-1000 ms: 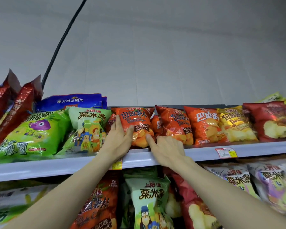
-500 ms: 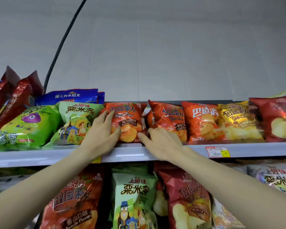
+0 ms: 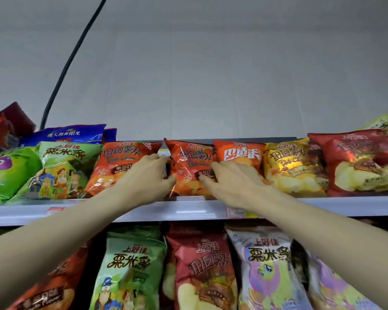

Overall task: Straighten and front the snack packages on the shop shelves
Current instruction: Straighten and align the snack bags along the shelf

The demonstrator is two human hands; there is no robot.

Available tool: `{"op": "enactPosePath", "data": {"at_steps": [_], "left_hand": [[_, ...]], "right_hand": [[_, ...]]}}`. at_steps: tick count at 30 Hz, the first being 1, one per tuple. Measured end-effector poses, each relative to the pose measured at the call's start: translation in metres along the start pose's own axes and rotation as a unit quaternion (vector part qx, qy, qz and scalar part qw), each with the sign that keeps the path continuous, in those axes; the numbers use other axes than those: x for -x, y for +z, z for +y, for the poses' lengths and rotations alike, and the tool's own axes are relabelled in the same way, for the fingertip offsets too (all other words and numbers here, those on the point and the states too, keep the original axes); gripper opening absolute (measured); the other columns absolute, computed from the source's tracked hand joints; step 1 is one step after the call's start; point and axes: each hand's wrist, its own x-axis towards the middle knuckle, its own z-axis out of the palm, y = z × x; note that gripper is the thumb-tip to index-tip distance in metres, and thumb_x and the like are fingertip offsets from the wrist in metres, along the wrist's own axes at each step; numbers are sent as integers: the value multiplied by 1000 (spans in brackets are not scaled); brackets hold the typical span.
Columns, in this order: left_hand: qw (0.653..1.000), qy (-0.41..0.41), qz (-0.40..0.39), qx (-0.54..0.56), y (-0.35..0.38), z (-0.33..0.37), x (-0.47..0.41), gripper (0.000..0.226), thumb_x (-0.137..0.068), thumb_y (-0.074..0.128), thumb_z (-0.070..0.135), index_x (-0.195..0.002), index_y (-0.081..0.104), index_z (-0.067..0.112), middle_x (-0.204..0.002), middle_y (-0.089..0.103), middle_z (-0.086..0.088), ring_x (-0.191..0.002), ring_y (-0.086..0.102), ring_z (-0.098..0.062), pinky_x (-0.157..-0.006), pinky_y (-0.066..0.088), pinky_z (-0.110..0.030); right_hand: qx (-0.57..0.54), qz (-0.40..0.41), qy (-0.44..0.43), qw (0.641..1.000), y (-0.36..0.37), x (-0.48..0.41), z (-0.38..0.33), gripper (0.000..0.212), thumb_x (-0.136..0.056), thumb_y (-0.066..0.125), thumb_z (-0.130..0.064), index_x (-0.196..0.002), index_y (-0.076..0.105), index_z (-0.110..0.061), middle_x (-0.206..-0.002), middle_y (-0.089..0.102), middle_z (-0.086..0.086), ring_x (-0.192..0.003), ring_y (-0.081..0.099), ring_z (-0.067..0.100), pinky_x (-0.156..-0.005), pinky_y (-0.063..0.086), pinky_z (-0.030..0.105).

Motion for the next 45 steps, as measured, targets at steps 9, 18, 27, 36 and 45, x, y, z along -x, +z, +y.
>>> {"op": "enactPosePath", "data": {"at_steps": [9, 18, 27, 36, 45], "left_hand": [[969, -151, -81, 180, 33, 31, -54, 36, -93, 73, 47, -108, 71, 15, -100, 73, -5, -89, 69, -20, -66, 48, -23], [865, -262, -86, 419, 55, 32, -96, 89, -57, 99, 53, -130, 66, 14, -122, 73, -6, -105, 70, -26, -85, 55, -37], [862, -244, 10, 444, 64, 43, -106, 122, -46, 107, 41, -142, 38, 10, -125, 67, -8, -103, 71, -27, -77, 61, -40], [853, -190, 168, 457, 33, 43, -100, 122, -52, 104, 47, -148, 32, 25, -133, 63, -3, -114, 68, -27, -102, 57, -50], [760, -146, 294, 561, -65, 15, -82, 99, -64, 100, 32, -141, 40, 16, -120, 67, 6, -97, 75, -8, -82, 64, -29]], "right_hand": [[-45, -22, 141, 989, 3, 1, 74, 69, -92, 58, -52, -148, 44, -16, -148, 49, 9, -132, 52, 33, -99, 47, 44], [-326, -82, 271, 902, 36, -27, 123, 83, -78, 81, -59, -143, 52, -17, -139, 62, 3, -122, 60, 28, -103, 49, 40], [-447, -146, 284, 835, 52, -35, 142, 138, -21, 94, -75, -141, 53, -23, -133, 67, -2, -116, 67, 25, -106, 52, 44], [-473, -126, 271, 829, 59, -35, 141, 126, -17, 99, -70, -128, 62, -24, -114, 77, -1, -99, 76, 25, -96, 59, 43], [-431, -156, 239, 856, 44, -44, 122, 89, -56, 98, -55, -128, 58, -21, -120, 71, 0, -106, 70, 23, -102, 55, 43]]}}
